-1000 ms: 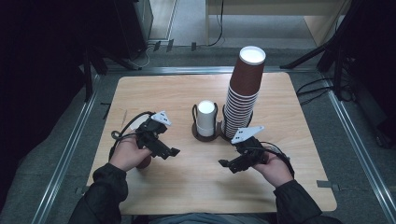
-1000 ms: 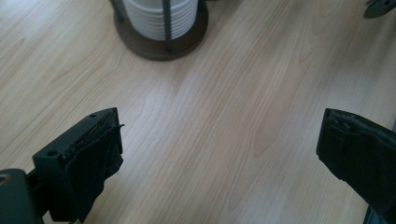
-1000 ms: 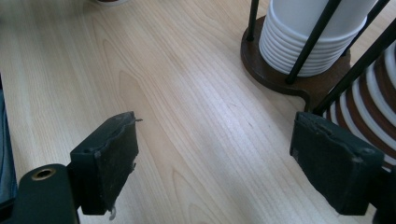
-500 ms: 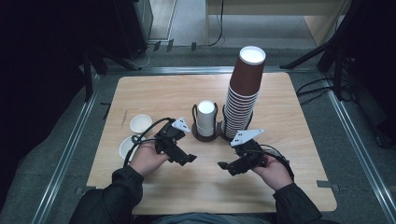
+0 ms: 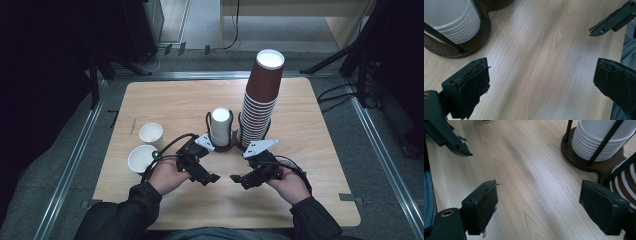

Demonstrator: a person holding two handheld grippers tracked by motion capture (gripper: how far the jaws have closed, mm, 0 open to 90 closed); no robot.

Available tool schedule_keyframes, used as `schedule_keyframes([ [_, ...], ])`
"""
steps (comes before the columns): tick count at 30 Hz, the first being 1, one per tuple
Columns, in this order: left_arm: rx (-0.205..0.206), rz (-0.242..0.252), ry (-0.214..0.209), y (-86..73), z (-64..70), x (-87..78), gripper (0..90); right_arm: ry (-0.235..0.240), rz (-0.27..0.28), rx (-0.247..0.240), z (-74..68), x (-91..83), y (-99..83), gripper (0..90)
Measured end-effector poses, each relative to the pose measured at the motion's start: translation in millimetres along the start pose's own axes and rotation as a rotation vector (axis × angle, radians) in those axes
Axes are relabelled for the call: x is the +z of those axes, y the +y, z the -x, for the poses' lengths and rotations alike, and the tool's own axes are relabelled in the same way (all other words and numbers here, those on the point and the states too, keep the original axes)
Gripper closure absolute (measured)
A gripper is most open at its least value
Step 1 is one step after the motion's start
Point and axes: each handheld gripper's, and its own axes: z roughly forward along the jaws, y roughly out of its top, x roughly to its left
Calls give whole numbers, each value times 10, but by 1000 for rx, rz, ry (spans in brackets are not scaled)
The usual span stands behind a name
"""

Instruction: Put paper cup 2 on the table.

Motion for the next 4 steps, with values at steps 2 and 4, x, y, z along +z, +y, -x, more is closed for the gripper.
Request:
schedule_keyframes([
  [2, 5, 7, 6, 2, -2, -7, 5, 0, -2, 2, 9, 1, -1, 157],
  [4, 3, 15, 9, 3, 0, -17, 5, 1, -1, 6, 13, 0, 0, 157],
])
